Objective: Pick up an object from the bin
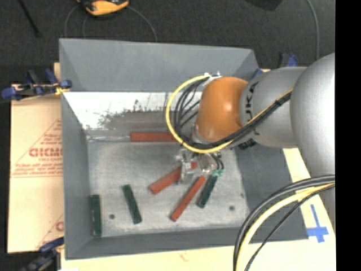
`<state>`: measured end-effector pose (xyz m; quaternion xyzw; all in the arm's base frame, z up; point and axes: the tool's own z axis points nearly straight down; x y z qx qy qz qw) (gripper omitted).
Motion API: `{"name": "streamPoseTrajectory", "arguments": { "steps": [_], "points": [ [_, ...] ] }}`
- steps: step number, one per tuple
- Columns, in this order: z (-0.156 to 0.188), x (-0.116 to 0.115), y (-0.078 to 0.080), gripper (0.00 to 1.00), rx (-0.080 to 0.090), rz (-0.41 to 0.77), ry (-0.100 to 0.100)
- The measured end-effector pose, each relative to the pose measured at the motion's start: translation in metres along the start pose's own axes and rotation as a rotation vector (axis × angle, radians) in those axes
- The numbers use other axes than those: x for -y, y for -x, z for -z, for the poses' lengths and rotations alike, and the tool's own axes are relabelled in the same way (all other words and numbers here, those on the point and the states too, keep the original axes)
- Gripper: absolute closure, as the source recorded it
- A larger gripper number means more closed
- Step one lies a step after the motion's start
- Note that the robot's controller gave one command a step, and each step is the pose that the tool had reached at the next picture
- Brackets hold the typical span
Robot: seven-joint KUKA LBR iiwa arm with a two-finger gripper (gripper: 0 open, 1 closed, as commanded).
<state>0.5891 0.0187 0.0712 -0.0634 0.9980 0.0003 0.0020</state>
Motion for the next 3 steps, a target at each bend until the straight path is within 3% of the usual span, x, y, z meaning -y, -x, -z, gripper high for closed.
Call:
{"name": "streamPoseTrajectory", "arguments": {
  "steps": [1,2,3],
  "points": [
    [0.000,0.000,0.000,1.00,0.000,0.000,0.000],
    [0.153,-0.014,0.018,1.00,0.004,-0.030,0.000],
    [0.151,-0.014,0.017,0.00,0.001,-0.030,0.000]
  ]
}}
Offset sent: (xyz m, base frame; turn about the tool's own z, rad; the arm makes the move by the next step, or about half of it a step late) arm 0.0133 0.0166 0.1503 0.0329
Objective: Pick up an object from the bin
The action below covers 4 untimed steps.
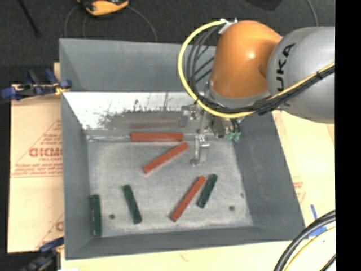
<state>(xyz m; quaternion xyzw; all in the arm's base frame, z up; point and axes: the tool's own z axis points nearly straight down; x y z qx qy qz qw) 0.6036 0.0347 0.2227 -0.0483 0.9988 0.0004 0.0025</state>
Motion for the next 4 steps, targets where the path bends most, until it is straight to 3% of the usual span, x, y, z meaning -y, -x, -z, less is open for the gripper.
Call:
{"name": "streamPoseTrajectory", "arguments": {
  "steps": [1,2,3,4],
  "points": [
    [0.000,0.000,0.000,0.00,0.000,0.000,0.000],
    [-0.040,-0.005,-0.001,0.00,0.008,0.044,-0.002],
    [-0.099,-0.009,-0.022,0.00,0.002,0.060,-0.001],
    [-0.130,0.001,-0.001,0.00,-0.003,-0.002,0.000]
  ]
}}
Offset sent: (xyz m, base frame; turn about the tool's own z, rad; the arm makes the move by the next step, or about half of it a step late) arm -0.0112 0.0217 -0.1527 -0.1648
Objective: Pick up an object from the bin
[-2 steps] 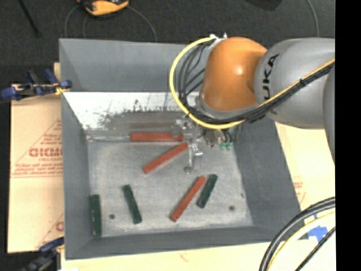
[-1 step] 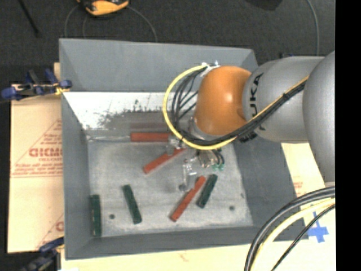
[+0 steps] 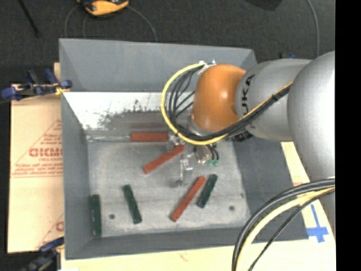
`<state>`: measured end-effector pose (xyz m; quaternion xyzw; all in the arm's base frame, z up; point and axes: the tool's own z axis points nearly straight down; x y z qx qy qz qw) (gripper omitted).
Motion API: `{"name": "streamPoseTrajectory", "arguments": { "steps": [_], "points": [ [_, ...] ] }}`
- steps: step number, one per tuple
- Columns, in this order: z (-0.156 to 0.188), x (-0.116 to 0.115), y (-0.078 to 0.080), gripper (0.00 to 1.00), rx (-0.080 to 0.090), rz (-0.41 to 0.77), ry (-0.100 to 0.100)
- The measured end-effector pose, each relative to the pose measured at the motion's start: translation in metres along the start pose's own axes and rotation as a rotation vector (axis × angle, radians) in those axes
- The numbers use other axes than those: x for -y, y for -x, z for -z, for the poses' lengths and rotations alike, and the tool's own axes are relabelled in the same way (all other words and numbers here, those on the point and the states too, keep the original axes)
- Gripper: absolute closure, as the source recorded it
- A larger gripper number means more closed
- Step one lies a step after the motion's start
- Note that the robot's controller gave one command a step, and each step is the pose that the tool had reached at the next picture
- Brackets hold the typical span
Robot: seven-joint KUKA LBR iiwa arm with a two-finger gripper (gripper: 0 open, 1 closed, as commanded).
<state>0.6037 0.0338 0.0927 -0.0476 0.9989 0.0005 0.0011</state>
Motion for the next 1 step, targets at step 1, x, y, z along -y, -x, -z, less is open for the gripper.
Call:
{"name": "streamPoseTrajectory", "arguments": {
  "steps": [1],
  "points": [
    [-0.0174,-0.0258,0.0436,1.00,0.003,0.133,-0.001]
  ]
}}
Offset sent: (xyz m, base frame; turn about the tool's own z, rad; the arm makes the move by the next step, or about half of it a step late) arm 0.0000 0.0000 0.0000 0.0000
